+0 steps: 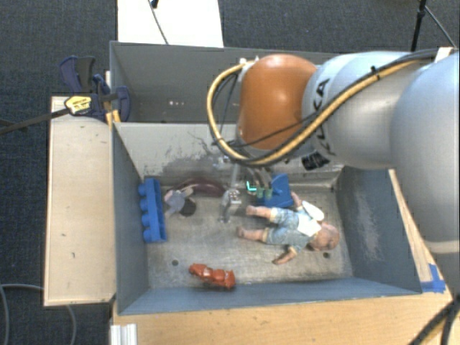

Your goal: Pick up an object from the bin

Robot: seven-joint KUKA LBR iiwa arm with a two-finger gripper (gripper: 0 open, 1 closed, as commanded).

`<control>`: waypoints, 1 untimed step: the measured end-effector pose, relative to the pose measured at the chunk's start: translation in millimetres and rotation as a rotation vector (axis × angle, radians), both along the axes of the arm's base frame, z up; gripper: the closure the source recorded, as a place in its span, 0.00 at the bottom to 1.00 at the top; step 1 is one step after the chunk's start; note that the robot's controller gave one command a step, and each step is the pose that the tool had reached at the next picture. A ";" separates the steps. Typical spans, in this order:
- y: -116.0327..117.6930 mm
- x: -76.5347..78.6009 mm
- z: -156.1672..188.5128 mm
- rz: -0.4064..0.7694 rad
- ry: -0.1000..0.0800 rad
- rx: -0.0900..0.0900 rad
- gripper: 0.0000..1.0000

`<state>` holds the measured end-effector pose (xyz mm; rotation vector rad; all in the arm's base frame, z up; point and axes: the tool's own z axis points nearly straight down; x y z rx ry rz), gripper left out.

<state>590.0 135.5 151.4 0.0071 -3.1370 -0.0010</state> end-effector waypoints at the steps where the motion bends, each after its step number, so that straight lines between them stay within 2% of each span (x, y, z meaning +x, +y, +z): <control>1: -0.5 2.1 4.1 -0.003 -0.008 0.001 0.00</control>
Offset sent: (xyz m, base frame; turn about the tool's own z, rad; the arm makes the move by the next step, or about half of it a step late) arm -0.0255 -0.0931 -0.0814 0.0370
